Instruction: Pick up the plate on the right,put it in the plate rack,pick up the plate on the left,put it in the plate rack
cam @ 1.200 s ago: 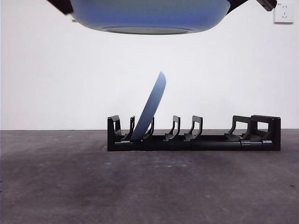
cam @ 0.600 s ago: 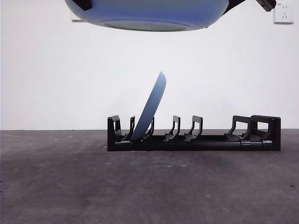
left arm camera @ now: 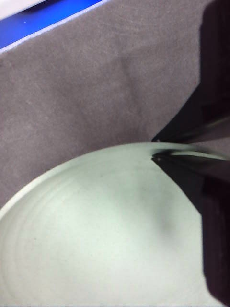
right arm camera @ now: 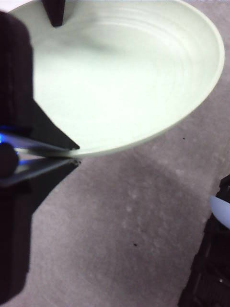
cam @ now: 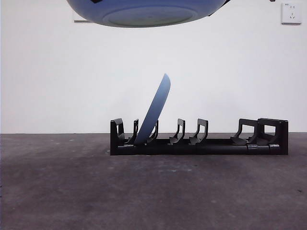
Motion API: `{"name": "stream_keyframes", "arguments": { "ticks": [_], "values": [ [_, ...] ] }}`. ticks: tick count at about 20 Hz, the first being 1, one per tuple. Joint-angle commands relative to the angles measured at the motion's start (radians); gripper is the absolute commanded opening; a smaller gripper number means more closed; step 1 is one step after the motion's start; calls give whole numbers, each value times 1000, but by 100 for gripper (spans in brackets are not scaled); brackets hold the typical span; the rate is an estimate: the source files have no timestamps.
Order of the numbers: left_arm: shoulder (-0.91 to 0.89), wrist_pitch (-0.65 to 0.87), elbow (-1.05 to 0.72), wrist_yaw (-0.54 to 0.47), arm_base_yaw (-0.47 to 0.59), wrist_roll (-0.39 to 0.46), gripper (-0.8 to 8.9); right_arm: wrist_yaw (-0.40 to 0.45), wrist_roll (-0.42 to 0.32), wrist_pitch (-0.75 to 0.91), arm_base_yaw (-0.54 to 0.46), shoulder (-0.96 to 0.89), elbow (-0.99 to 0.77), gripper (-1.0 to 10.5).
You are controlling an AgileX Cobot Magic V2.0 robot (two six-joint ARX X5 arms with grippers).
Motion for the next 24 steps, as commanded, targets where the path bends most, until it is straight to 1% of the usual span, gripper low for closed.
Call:
{"name": "stream_keyframes", "arguments": {
  "ticks": [1,5,9,11,13,14,16,19,21,24],
  "values": [
    [8,-3,-3,12,2,-21,-8,-39,-7,0,7,-2,25,-11],
    [8,-4,-3,62,2,-62,-8,-36,-8,1,7,-2,31,1],
    [8,-2,-3,69,2,-79,-8,-33,-13,3,6,-2,39,8],
    [8,-1,-3,71,2,-98,-8,-7,-13,4,7,-2,50,100],
    [8,2,-3,87,2,-107,-8,23,-13,2,6,-2,69,246],
    [8,5,-3,92,2,-117,-8,33,-13,2,6,-2,80,298],
    [8,10,-3,103,2,-135,-8,47,-12,1,6,-2,110,350],
    [8,38,-3,140,4,-165,-8,87,-12,-1,6,-7,174,350],
    [8,76,-3,168,8,-205,-8,144,-11,-7,6,-15,232,348],
    [8,215,-3,271,44,-307,-8,367,-14,-64,7,-64,340,346]
  ]
}}
